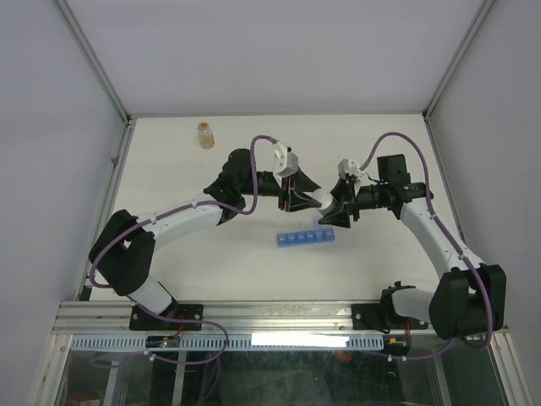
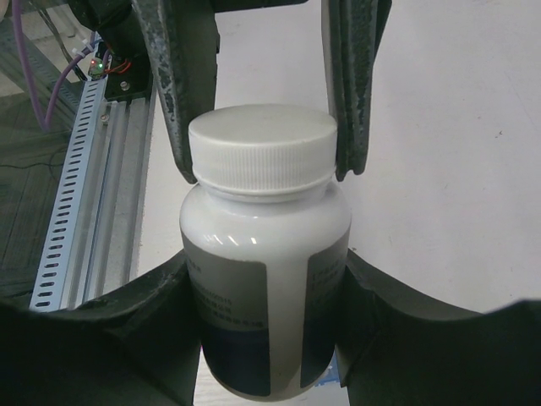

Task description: Sort the pills into containers

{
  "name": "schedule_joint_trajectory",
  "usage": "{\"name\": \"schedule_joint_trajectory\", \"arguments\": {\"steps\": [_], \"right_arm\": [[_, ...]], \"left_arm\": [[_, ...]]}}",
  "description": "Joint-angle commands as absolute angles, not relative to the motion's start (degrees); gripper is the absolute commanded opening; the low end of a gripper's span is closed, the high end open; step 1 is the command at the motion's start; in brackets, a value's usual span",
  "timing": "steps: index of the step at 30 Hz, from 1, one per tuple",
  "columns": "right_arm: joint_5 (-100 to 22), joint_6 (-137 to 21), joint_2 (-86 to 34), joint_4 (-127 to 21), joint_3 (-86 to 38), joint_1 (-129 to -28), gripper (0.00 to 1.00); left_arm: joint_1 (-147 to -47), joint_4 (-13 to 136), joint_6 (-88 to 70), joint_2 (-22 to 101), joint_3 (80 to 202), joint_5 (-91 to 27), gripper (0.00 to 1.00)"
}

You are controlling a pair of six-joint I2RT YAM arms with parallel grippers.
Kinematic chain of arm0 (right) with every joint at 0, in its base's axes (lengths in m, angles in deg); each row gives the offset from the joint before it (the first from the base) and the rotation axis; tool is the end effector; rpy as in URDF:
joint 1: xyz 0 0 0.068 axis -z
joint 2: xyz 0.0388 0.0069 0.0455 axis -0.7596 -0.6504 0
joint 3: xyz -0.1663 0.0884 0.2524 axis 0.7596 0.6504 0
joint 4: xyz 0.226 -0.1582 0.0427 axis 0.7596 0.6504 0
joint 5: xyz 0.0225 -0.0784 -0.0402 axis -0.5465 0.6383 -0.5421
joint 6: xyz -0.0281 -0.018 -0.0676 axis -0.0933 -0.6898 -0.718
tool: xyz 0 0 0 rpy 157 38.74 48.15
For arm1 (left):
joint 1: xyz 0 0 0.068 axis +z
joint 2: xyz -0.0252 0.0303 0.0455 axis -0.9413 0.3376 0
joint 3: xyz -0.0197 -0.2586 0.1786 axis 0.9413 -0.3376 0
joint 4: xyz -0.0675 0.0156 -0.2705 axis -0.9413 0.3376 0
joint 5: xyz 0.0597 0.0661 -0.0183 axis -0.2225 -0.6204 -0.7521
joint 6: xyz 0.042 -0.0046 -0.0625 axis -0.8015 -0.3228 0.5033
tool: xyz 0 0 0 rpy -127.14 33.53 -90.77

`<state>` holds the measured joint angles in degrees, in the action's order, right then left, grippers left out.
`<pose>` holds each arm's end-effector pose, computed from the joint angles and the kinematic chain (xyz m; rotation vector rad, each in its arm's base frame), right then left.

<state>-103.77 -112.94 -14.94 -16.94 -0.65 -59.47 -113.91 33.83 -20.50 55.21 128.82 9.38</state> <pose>0.2250 0.1014 0.3021 -1.3330 1.4659 1.1349 0.2535 -0.3086 0.3338 1.2521 1.2120 -1.2600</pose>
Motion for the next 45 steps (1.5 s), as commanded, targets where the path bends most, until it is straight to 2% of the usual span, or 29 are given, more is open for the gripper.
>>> {"name": "schedule_joint_trajectory", "arguments": {"steps": [1, 4, 6, 11, 16, 18, 19, 21, 24, 30, 35, 36, 41, 45], "right_arm": [[-105.19, -113.67, -14.77, -17.75, -2.96, -59.71, 0.0], [-104.98, -113.63, -14.82, -17.69, -3.04, -59.71, 0.0], [-104.97, -113.55, -14.89, -17.77, -3.01, -59.71, 0.0], [-104.61, -113.12, -15.22, -18.03, -3.07, -59.76, 0.0], [-104.64, -112.82, -15.38, -18.21, -3.06, -59.71, 0.0], [-104.69, -112.71, -15.41, -18.27, -3.06, -59.74, 0.0], [-104.77, -112.73, -15.32, -18.28, -3.07, -59.71, 0.0], [-104.72, -112.71, -15.21, -18.28, -3.08, -59.71, 0.0], [-104.77, -112.67, -15.11, -18.3, -3.06, -59.71, 0.0], [-104.85, -112.7, -15.09, -18.24, -3.06, -59.78, 0.0], [-104.87, -112.68, -15.01, -18.26, -3.08, -59.71, 0.0], [-104.98, -112.75, -14.99, -18.25, -3.08, -59.71, 0.0], [-105.21, -112.73, -14.92, -18.2, -2.96, -59.72, 0.0], [-105.13, -112.81, -14.77, -18.23, -2.96, -59.71, 0.0]], "left_arm": [[-115.56, 32.61, -17.87, 54.14, 130.68, 7.46, 0.18], [-116.64, 32.16, -15.28, 51.92, 128.28, 2.8, 0.09], [-117.92, 31.06, -12.1, 49.64, 125.95, -3.24, 0.0], [-120.54, 28.4, 1.87, 43.94, 120.14, -21.73, 0.0], [-122.61, 32.2, 9.31, 42.77, 120.01, -29.69, 0.0], [-122.74, 33.06, 9.29, 42.72, 120.33, -28.54, 0.18], [-122.74, 33.07, 9.03, 42.72, 120.34, -27.91, 0.31], [-122.74, 32.79, 8.37, 42.44, 120.21, -26.48, 0.48], [-122.73, 32.1, 7.3, 41.81, 119.72, -25.44, 0.63], [-122.58, 32.61, 5.23, 40.62, 118.77, -24.85, 0.77], [-121.98, 36.72, -0.9, 37.85, 118.37, -26.31, 0.95], [-121.15, 37.4, -3.05, 37.04, 118.29, -23.87, 0.98], [-110.1, 36.14, -4.65, 39.47, 121.55, 2.37, 0.99], [-108.62, 36.57, -10.41, 43.58, 125.54, 12.6, 0.99]]}}
